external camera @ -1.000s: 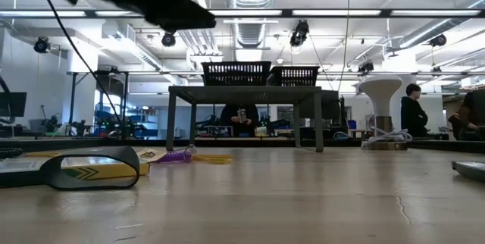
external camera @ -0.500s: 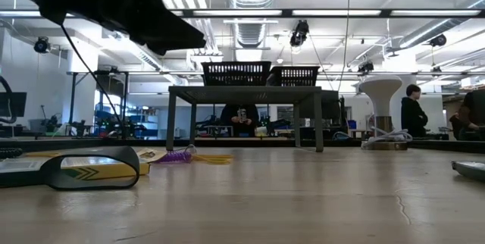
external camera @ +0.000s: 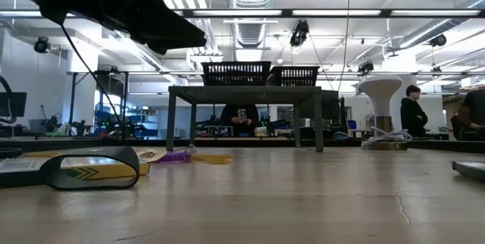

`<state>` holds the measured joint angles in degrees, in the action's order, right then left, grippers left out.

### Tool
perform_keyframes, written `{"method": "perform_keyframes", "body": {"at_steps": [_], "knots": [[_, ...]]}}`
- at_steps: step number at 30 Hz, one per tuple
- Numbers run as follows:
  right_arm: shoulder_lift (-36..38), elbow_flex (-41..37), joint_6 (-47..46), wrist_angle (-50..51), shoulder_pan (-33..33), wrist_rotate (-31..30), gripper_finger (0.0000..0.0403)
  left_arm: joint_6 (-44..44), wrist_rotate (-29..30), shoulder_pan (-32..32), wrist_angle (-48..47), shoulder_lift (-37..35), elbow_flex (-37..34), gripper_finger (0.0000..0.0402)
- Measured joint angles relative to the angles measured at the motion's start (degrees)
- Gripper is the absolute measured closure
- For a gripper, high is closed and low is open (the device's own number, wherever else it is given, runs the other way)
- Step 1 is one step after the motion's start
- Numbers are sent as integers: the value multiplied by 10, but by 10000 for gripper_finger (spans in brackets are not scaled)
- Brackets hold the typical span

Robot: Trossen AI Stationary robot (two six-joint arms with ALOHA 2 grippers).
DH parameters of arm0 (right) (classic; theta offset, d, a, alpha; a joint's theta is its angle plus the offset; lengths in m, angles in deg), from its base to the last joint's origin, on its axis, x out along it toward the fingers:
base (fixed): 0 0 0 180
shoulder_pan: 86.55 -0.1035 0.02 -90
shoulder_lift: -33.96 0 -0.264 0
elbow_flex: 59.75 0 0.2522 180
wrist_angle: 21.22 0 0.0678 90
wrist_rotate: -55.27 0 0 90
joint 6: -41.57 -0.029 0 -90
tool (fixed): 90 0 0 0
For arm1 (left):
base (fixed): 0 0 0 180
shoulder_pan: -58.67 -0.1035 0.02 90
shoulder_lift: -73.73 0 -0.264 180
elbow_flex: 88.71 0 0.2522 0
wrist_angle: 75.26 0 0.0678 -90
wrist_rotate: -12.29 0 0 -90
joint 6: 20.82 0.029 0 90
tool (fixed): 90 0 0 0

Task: Pick & Place Office Desk Supplies
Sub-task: Put the crayon box in the top left black bin

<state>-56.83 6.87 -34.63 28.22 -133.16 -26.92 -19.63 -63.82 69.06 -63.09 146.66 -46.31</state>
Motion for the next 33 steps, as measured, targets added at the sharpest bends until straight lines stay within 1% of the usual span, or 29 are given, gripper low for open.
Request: {"method": "perform_keyframes", "body": {"at_steps": [5, 11, 14, 17, 20, 25, 28, 33], "knots": [[-16, -25, -1, -3, 4, 0, 335, -1, 0, 0, 0, 0, 0, 239], [-29, -52, 14, -8, 24, 0, 335, -2, 0, 0, 0, 0, 0, 239], [-28, -56, 33, -6, 42, -17, 335, -2, 0, 0, 0, 0, 0, 239], [-24, -53, 78, -1, 63, -69, 335, -2, 0, 0, 0, 0, 0, 239], [-30, -47, 137, -2, 92, -145, 335, -2, 0, 0, 0, 0, 0, 239], [-54, -46, 258, -53, 170, -256, 335, -3, 0, 0, 0, 0, 0, 239], [-76, -46, 339, -127, 228, -300, 335, -4, 0, 0, 0, 0, 0, 239], [-96, -45, 478, -310, 301, -359, 335, -12, 0, 0, 0, 0, 0, 239]]}}
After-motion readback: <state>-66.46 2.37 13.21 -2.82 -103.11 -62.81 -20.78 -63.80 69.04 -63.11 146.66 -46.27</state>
